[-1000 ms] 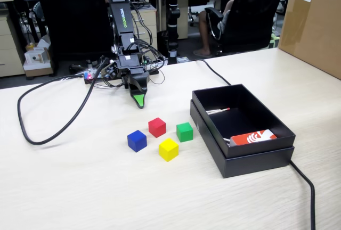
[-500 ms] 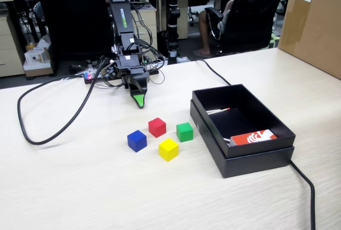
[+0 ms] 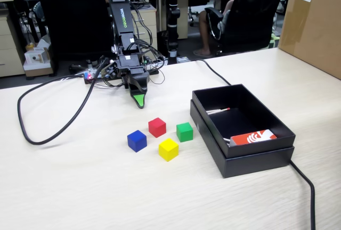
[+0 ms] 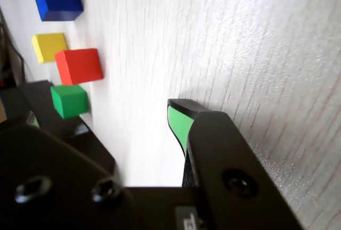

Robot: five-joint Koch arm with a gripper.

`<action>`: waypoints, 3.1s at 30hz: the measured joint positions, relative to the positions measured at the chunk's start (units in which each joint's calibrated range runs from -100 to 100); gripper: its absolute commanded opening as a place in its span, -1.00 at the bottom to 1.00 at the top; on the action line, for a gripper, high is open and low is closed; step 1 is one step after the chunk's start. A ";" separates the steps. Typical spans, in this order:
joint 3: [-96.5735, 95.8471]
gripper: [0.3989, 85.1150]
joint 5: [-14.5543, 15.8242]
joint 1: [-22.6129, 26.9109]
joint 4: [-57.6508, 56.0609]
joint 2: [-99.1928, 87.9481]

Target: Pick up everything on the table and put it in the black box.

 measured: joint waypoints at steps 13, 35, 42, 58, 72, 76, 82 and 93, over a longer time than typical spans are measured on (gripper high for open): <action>9.77 0.11 -1.12 -1.66 -12.85 1.17; 73.12 0.05 0.93 -0.24 -46.23 67.18; 76.68 -0.23 0.93 0.59 -47.70 79.22; 91.83 -0.73 4.20 4.54 -56.14 71.33; 116.66 -0.73 8.60 15.29 -60.94 95.66; 118.48 -0.72 9.33 15.63 -62.02 102.78; 118.94 -0.34 9.47 15.58 -62.95 109.77; 120.04 -0.13 9.43 14.07 -67.05 96.83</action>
